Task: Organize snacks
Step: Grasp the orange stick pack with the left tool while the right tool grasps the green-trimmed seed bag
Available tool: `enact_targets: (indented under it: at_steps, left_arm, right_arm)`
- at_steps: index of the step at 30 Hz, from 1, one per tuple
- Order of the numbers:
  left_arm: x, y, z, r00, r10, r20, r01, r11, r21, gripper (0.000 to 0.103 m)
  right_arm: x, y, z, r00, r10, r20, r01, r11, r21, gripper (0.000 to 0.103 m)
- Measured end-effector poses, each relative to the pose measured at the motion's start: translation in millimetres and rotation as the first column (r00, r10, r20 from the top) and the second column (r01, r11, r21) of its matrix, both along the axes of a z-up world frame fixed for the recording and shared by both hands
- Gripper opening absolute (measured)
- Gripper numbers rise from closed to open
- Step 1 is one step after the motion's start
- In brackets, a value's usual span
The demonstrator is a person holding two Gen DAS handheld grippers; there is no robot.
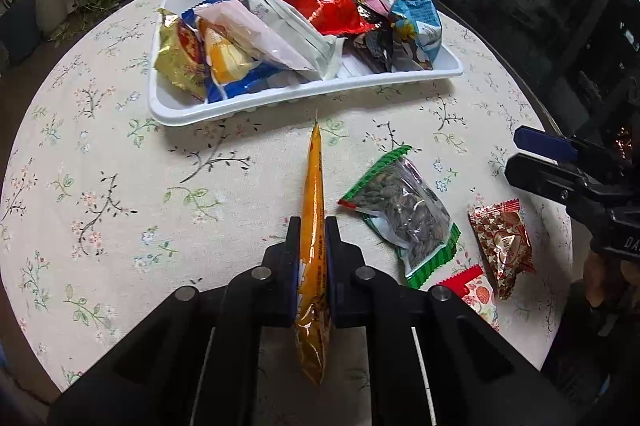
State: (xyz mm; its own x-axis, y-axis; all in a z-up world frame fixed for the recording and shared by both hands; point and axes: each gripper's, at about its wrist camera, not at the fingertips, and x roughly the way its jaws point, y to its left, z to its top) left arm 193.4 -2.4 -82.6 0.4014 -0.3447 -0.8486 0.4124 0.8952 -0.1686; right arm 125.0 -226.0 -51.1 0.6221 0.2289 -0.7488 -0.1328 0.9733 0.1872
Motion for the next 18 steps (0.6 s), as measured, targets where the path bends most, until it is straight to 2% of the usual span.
enact_targets:
  at_steps: [5,8,10,14,15,16,17,18]
  left_arm:
    - [2.9,31.3,11.5,0.997,0.079,0.009,-0.078,0.992,-0.1,0.008]
    - [4.3,50.0,18.4,0.992,0.123,0.013,-0.12,0.98,-0.158,0.008]
    - [4.2,55.1,20.9,0.991,0.134,0.015,-0.129,0.976,-0.177,0.008]
    - [5.1,58.3,22.6,0.991,0.13,0.012,-0.125,0.972,-0.199,0.008]
    - [5.7,59.2,22.4,0.991,0.13,0.01,-0.126,0.971,-0.203,0.008]
    - [6.3,60.0,22.3,0.991,0.132,0.008,-0.127,0.97,-0.207,0.008]
    - [6.6,59.5,21.5,0.991,0.133,0.006,-0.129,0.969,-0.21,0.008]
    - [6.9,59.8,21.1,0.991,0.132,0.005,-0.128,0.968,-0.214,0.008]
  right_arm:
    - [-0.1,28.6,2.7,0.996,0.087,-0.018,-0.087,0.996,-0.025,0.07]
    - [3.6,57.8,3.3,0.989,0.144,-0.031,-0.146,0.983,-0.109,0.071]
    - [10.5,71.0,-1.5,0.988,0.142,-0.057,-0.15,0.975,-0.167,0.071]
    - [29.6,87.2,-14.5,0.984,0.127,-0.123,-0.147,0.974,-0.174,0.071]
    - [34.3,90.3,-20.6,0.981,0.123,-0.153,-0.15,0.973,-0.177,0.07]
    - [36.1,92.0,-26.8,0.976,0.122,-0.178,-0.154,0.972,-0.179,0.061]
    - [38.2,93.0,-32.2,0.971,0.123,-0.205,-0.16,0.971,-0.176,0.06]
    - [36.8,94.2,-33.1,0.974,0.123,-0.188,-0.159,0.969,-0.189,0.052]
